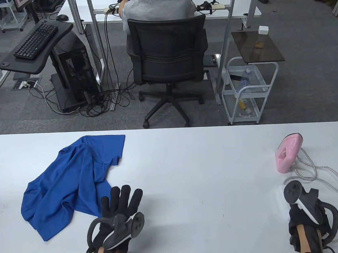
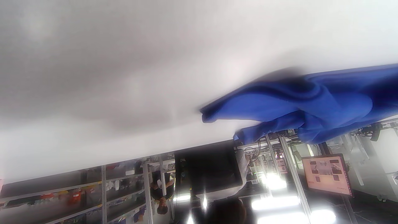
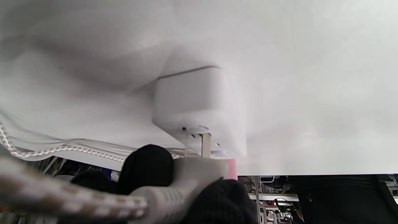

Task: Iron t-shirt with electric iron on table

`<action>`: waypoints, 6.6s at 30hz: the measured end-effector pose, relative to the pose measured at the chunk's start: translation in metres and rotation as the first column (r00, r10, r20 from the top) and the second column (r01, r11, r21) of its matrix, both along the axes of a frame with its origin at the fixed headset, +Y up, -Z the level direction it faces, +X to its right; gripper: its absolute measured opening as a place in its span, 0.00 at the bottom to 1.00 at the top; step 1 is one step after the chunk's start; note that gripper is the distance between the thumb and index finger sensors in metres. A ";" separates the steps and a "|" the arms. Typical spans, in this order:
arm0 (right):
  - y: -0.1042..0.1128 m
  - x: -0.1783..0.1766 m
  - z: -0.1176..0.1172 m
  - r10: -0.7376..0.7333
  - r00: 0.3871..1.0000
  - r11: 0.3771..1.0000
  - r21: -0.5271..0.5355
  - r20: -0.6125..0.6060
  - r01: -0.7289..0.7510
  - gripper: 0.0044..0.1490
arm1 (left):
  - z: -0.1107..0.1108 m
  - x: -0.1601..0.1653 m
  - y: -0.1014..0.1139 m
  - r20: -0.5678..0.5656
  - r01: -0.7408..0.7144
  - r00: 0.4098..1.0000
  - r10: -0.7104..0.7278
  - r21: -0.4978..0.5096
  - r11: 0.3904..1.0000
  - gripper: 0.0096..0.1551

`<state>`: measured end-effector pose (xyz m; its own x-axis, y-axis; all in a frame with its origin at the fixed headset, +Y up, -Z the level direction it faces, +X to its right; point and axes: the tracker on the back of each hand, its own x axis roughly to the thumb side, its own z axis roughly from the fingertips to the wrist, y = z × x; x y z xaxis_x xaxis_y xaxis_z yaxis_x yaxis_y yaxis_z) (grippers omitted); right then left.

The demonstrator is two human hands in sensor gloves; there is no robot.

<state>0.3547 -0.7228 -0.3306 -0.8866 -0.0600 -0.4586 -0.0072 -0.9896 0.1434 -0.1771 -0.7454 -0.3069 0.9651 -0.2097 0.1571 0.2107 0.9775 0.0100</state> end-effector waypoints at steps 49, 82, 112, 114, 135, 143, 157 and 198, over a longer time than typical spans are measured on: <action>-0.035 -0.003 -0.018 0.004 1.000 0.985 -0.171 0.015 -0.001 0.48 | 0.001 0.002 -0.004 0.010 0.006 1.000 -0.006 -0.041 0.999 0.50; 0.037 -0.083 -0.006 -0.085 0.952 0.985 0.119 -0.294 0.125 0.47 | -0.002 -0.005 -0.005 -0.013 -0.023 1.000 0.022 -0.054 0.998 0.50; 0.001 -0.152 0.017 0.073 0.860 0.975 0.218 -0.505 0.045 0.44 | -0.056 -0.054 -0.013 -0.236 0.086 0.960 -0.150 -0.262 0.961 0.38; -0.001 -0.151 0.016 0.063 0.861 0.980 0.193 -0.504 0.041 0.44 | -0.061 -0.051 -0.028 -0.233 0.122 0.951 -0.204 -0.324 0.938 0.36; -0.010 -0.151 0.011 0.059 0.869 0.992 0.126 -0.491 0.004 0.43 | -0.086 0.057 -0.040 -0.140 -0.080 0.990 0.025 -0.400 0.913 0.33; -0.010 -0.151 0.011 0.056 0.869 0.993 0.121 -0.491 0.005 0.43 | -0.087 0.136 -0.040 0.001 -0.067 0.997 0.075 -0.429 0.901 0.33; -0.010 -0.151 0.009 0.064 0.873 0.993 0.117 -0.483 -0.009 0.43 | -0.070 0.186 -0.036 0.160 -0.150 0.949 0.272 -0.529 0.835 0.36; -0.018 -0.192 0.015 0.029 0.828 0.928 -0.293 -0.560 -0.231 0.38 | -0.009 0.022 -0.053 0.037 -0.053 0.996 0.081 -0.487 0.872 0.43</action>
